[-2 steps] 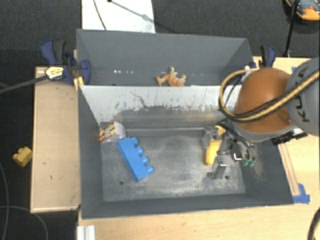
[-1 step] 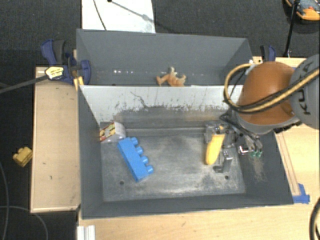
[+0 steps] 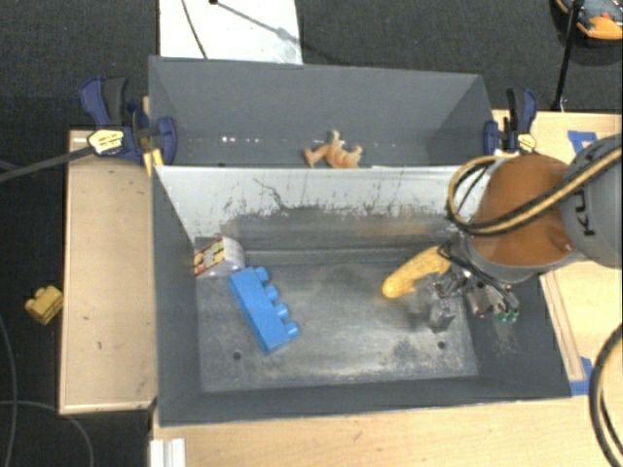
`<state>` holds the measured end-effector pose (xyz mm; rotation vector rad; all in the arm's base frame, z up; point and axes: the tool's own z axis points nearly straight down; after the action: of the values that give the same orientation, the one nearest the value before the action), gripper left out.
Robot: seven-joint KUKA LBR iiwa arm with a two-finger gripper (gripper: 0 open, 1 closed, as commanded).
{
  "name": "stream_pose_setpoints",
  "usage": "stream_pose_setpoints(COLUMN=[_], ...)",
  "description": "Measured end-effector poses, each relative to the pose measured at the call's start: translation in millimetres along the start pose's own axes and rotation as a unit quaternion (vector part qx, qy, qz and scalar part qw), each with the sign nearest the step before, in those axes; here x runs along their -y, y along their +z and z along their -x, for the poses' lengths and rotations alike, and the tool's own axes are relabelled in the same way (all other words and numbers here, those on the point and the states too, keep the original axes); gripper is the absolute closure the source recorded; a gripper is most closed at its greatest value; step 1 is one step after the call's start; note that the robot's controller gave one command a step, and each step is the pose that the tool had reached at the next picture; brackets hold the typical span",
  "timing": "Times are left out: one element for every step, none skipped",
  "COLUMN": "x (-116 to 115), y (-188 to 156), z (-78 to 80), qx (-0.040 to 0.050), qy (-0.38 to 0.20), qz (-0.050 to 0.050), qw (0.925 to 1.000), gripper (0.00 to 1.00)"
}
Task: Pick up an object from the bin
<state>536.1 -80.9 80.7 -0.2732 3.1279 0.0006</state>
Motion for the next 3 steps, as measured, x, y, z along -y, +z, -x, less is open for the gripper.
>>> stream_pose_setpoints(x=[0,0,27], y=[0,0,-10], z=[0.0,0.0,17.0], qx=[0.0,0.0,0.0], qy=[0.0,0.0,-0.031], qz=[0.0,0.0,0.001], qw=[1.0,1.0,0.9995], gripper=[0.0,0.0,0.0])
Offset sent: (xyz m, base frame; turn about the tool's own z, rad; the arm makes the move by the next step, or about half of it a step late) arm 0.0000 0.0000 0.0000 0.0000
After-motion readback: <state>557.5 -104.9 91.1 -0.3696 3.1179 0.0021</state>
